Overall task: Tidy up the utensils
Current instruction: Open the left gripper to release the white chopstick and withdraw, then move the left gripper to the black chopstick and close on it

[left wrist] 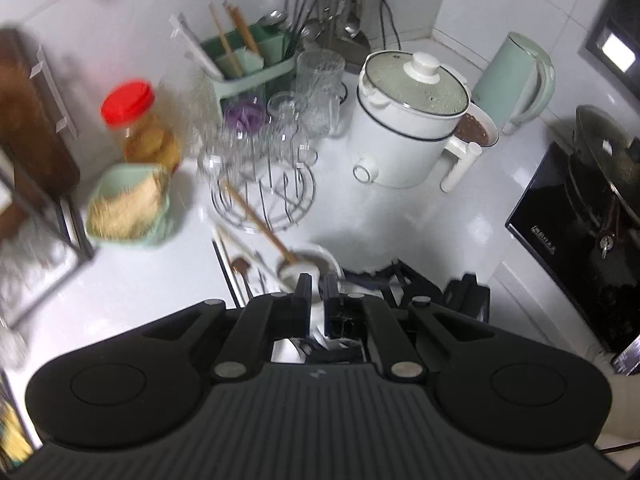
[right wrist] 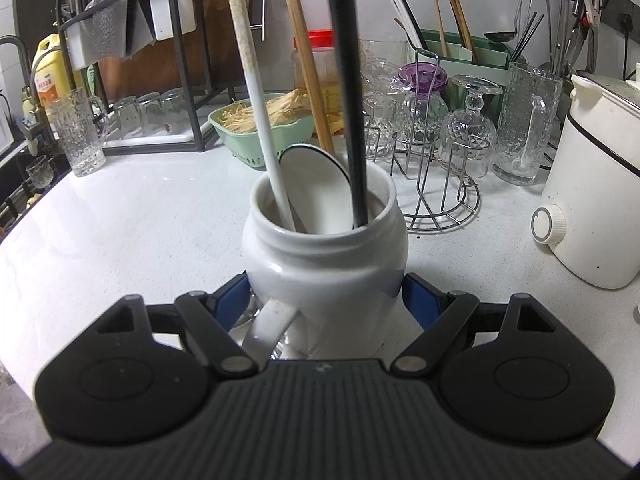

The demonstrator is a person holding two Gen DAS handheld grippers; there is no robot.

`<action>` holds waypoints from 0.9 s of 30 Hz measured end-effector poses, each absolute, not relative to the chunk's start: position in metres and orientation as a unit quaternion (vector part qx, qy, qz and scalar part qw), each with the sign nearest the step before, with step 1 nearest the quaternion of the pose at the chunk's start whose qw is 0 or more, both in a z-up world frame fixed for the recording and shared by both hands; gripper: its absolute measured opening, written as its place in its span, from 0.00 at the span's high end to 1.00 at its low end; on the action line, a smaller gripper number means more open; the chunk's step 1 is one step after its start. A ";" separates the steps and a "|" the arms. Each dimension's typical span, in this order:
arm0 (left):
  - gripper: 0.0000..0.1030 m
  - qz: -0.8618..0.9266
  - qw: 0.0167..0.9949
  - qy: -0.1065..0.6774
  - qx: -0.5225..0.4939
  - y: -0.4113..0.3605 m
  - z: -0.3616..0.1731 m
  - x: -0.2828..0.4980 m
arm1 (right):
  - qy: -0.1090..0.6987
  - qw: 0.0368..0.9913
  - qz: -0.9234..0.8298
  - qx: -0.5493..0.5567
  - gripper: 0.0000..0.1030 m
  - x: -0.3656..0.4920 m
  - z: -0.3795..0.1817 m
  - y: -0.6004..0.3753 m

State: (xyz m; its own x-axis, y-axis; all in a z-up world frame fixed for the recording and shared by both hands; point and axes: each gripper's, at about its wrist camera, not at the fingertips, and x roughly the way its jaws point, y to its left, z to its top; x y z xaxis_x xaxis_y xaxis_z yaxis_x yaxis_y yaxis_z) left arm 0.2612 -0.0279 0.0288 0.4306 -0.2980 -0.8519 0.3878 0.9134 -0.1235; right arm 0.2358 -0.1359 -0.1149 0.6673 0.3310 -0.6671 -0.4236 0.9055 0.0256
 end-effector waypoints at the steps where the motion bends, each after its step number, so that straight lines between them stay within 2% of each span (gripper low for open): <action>1: 0.95 -0.202 0.845 0.494 0.034 -0.024 0.022 0.255 | 0.351 0.911 0.207 -0.065 0.17 0.235 -0.115 -0.136; 6: 0.95 -0.152 0.864 0.479 -0.030 0.007 -0.014 0.225 | 0.350 0.912 0.206 -0.065 0.17 0.235 -0.116 -0.136; 10: 0.95 -0.109 0.859 0.497 -0.063 0.036 -0.050 0.214 | 0.349 0.913 0.202 -0.061 0.17 0.234 -0.116 -0.136; 12: 0.89 -0.093 0.858 0.501 -0.063 0.046 -0.064 0.210 | 0.350 0.913 0.200 -0.060 0.17 0.234 -0.116 -0.136; 14: 0.77 -0.085 0.854 0.509 -0.073 0.054 -0.078 0.206 | 0.351 0.913 0.198 -0.060 0.17 0.235 -0.115 -0.135; 17: 0.70 -0.081 0.850 0.513 -0.088 0.060 -0.098 0.202 | 0.354 0.912 0.198 -0.058 0.17 0.238 -0.115 -0.135; 27: 0.70 -0.093 0.844 0.521 -0.085 0.052 -0.159 0.194 | 0.362 0.911 0.188 -0.058 0.17 0.244 -0.114 -0.135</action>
